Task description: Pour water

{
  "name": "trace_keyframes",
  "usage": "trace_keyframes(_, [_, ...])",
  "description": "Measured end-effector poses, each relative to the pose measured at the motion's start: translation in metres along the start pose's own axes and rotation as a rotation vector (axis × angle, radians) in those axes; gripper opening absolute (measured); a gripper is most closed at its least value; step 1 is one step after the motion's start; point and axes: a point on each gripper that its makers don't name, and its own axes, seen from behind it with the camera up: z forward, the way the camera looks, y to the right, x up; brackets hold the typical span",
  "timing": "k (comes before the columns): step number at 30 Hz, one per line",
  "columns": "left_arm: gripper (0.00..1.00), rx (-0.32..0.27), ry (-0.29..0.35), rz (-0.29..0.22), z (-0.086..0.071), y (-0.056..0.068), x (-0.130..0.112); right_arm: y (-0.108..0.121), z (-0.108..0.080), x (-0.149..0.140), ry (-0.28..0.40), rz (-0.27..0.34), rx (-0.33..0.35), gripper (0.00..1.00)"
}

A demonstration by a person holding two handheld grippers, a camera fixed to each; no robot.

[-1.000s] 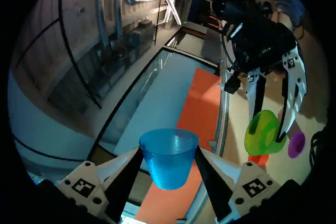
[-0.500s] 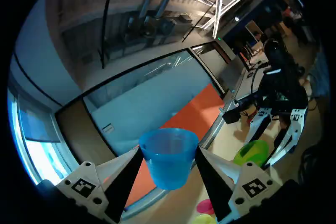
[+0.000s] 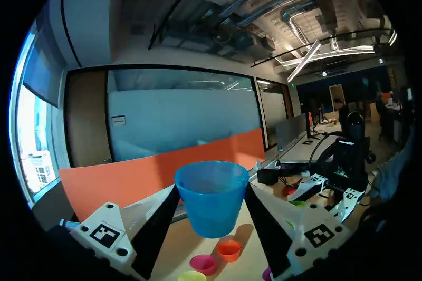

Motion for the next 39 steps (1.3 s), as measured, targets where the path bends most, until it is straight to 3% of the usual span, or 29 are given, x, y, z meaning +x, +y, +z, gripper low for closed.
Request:
trace_keyframes(14, [0.85, 0.012, -0.054, -0.030, -0.020, -0.007, -0.045, 0.010, -0.013, -0.001, -0.031, -0.002, -0.032, 0.91])
trace_keyframes(29, [0.85, 0.027, -0.089, -0.060, -0.053, -0.009, -0.089, 0.043, -0.052, 0.003, -0.058, -0.022, -0.131, 0.91])
trace_keyframes(39, [0.86, 0.034, -0.121, -0.061, -0.065, -0.005, -0.112, 0.064, -0.079, 0.002, -0.067, -0.016, -0.194, 0.91])
